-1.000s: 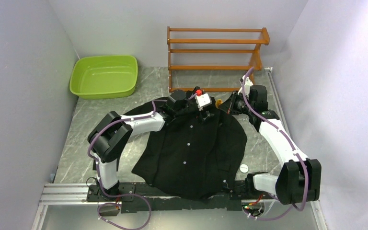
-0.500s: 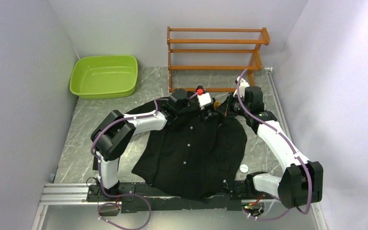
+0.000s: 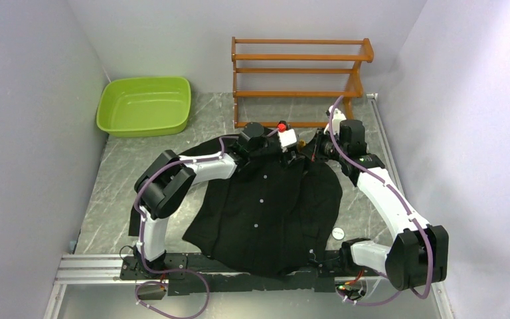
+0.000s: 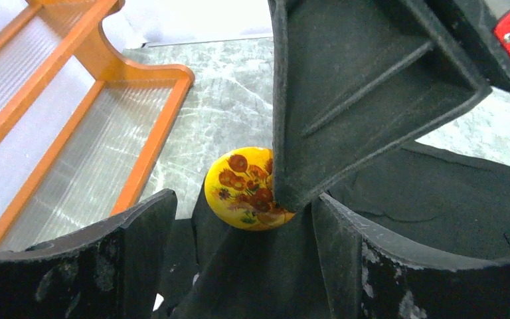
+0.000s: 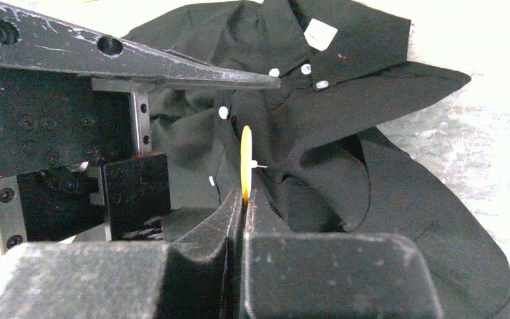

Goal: Pin the brooch onto the clothing
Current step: Pin the brooch to the clothes.

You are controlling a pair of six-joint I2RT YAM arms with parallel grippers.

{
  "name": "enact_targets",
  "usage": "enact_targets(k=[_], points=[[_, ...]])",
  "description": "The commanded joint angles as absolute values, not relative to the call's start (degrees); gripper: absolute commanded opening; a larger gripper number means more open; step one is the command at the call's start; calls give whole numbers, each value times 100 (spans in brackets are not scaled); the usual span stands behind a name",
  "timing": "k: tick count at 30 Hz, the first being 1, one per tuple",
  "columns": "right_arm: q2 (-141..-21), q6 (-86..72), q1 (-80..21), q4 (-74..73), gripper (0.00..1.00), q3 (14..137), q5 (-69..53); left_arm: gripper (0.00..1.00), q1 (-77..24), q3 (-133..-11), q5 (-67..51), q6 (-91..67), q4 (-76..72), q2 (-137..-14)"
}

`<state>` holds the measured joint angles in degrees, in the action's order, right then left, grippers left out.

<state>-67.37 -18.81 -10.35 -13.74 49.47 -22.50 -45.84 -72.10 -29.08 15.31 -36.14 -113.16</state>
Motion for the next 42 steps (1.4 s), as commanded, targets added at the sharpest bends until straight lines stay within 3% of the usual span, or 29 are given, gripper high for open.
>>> enact_targets(k=[1,3,10,13,15,19,20,23,27,32,42], points=[[-6587,-1781,-1055,-1186,0,5213,-2202,78,-4624,-7480,-2994,1516,-3990,-11356],[-6583,-1789,-1058,-1203,0,5215,-2178,71,-4632,-7490,-2987,1489,-4035,-11355],[-6599,-1810,-1056,-1200,0,5229,-2142,26,-4632,-7496,-3148,1535,-3886,-11373],[-6626,-1838,-1057,-1209,0,5241,-2145,11,-4627,-7381,-3125,1419,-4097,-11373],[-6638,-1859,-1057,-1203,1,5232,-2149,4,-4629,-7302,-3116,1353,-4228,-11365],[-6694,-1888,-1059,-1205,6,5225,-2215,3,-4632,-7172,-3055,1289,-4409,-11357],[-6697,-1894,-1056,-1206,5,5226,-2193,7,-4632,-7158,-3035,1277,-4423,-11351],[-6697,-1864,-1055,-1282,0,5227,-2007,54,-4632,-7047,-2906,1282,-4433,-11273],[-6680,-1817,-1055,-1310,0,5177,-1783,81,-4632,-6650,-2684,1407,-4457,-11023],[-6789,-1939,-1061,-1213,0,5060,-1795,94,-4711,-6164,-2303,1636,-4477,-10670],[-6922,-2147,-1099,-1207,0,5021,-1833,94,-5327,-5910,-508,2195,-5305,-10709]])
